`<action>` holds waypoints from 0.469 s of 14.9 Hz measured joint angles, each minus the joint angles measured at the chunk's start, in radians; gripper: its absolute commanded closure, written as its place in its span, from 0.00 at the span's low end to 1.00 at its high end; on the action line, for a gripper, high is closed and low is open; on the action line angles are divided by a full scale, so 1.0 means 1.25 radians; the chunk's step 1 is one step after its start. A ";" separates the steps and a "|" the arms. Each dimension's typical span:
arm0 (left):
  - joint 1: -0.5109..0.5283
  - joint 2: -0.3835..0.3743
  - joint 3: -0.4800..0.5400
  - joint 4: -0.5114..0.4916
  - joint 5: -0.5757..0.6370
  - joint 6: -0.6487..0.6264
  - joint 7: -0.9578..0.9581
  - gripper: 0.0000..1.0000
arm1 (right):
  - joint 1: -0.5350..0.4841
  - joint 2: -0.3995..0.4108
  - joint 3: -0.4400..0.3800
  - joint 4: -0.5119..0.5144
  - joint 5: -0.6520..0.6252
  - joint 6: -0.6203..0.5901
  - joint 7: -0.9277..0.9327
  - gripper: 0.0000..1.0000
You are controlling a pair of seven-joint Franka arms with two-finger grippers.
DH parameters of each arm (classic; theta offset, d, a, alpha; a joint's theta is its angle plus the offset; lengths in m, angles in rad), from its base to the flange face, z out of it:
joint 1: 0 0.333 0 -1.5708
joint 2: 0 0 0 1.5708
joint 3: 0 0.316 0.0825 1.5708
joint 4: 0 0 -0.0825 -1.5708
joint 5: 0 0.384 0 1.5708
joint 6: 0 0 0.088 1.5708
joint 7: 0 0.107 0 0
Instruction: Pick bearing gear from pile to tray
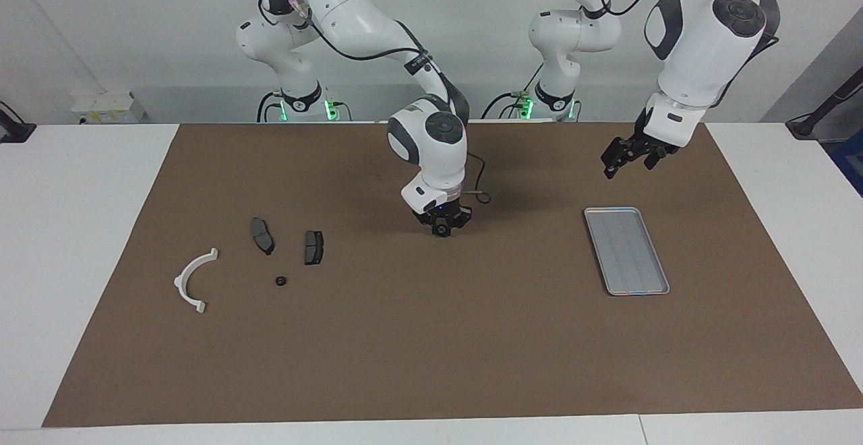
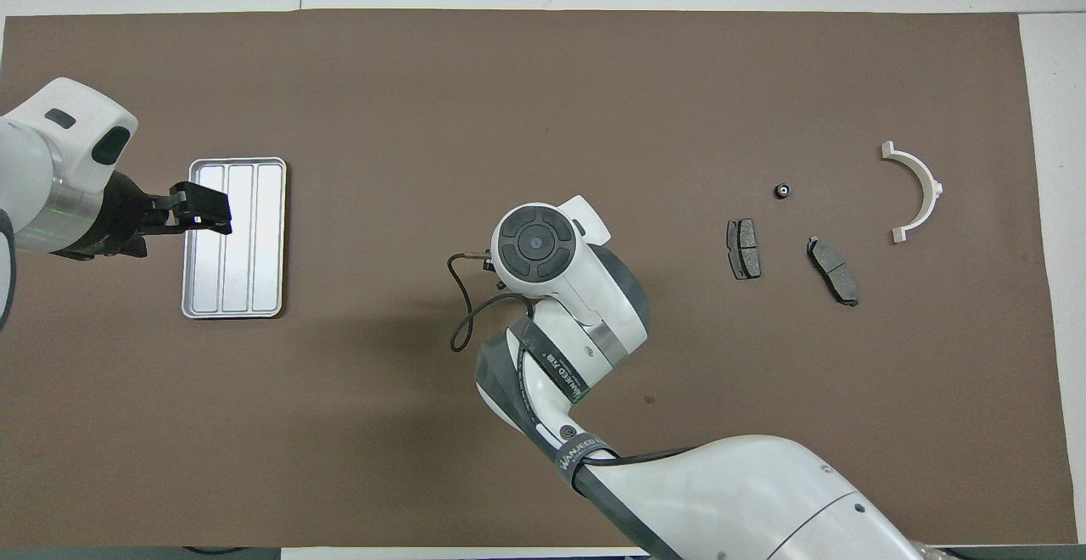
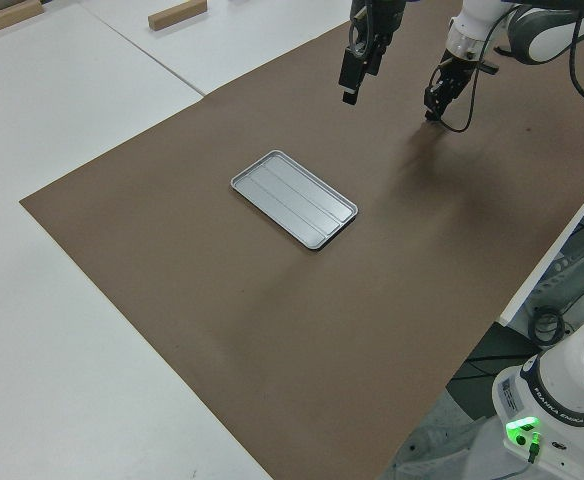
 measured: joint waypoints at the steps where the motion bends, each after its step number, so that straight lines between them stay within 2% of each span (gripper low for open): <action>1: 0.001 0.000 0.001 0.000 0.000 0.003 0.000 0.00 | 0.000 0.003 0.000 -0.002 0.000 0.004 0.000 0.64; 2: 0.001 0.000 0.002 0.000 0.000 0.005 0.000 0.00 | 0.000 0.004 0.000 -0.002 0.000 0.006 0.000 0.24; 3: 0.001 0.000 0.002 0.000 0.000 0.006 0.000 0.00 | -0.001 0.004 -0.001 -0.002 0.000 0.006 0.000 0.04; 4: 0.001 0.000 0.001 -0.001 0.000 0.007 -0.004 0.00 | -0.002 0.004 -0.001 -0.002 0.000 0.006 0.000 0.00; 7: -0.022 0.002 -0.002 -0.007 -0.003 0.017 -0.045 0.00 | -0.009 0.000 -0.007 0.005 0.000 0.003 0.000 0.00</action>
